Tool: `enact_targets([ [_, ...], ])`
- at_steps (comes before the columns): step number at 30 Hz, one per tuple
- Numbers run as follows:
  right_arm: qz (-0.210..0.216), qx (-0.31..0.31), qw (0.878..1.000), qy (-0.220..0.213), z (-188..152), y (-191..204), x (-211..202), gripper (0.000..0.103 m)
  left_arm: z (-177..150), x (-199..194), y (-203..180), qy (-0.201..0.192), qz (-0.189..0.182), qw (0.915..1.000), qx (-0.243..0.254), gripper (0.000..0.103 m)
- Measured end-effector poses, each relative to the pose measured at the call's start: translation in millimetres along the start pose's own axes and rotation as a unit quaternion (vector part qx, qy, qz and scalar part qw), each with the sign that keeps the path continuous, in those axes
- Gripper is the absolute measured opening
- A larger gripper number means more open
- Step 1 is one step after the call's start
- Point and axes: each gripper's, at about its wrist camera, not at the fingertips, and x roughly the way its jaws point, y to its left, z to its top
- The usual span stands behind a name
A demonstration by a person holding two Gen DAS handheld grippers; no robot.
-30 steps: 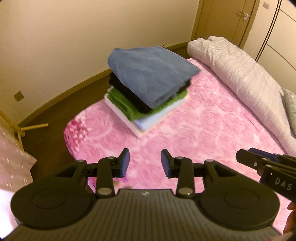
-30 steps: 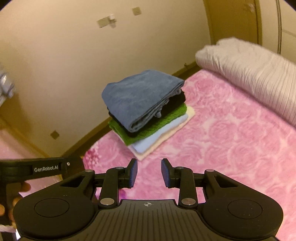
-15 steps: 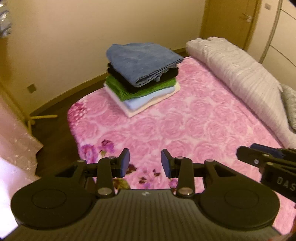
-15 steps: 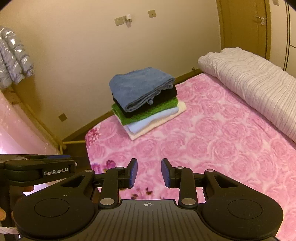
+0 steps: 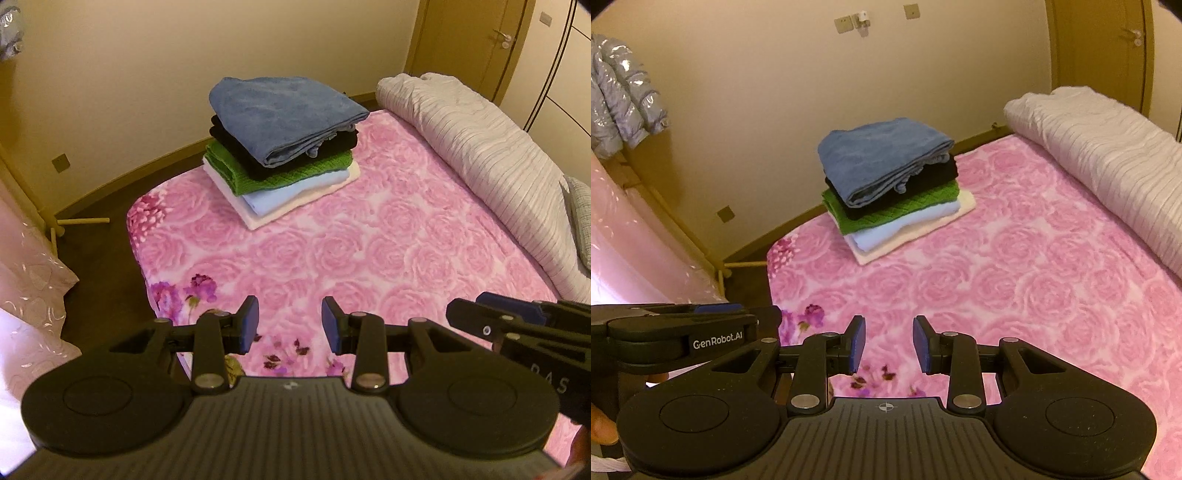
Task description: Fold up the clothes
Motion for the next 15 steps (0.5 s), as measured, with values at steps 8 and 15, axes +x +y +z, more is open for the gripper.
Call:
enact_targets([
  [8,-0.005,0.008,1.000,0.020,19.0,-13.0,30.3,0.032,19.4,26.8,2.3,0.012,-0.016,0.9997,-0.014,0.033],
  [15,-0.012,0.014,0.999,0.030,33.3,-26.8,51.0,0.032,32.9,38.7,0.4,-0.002,-0.031,0.9993,-0.020,0.033],
])
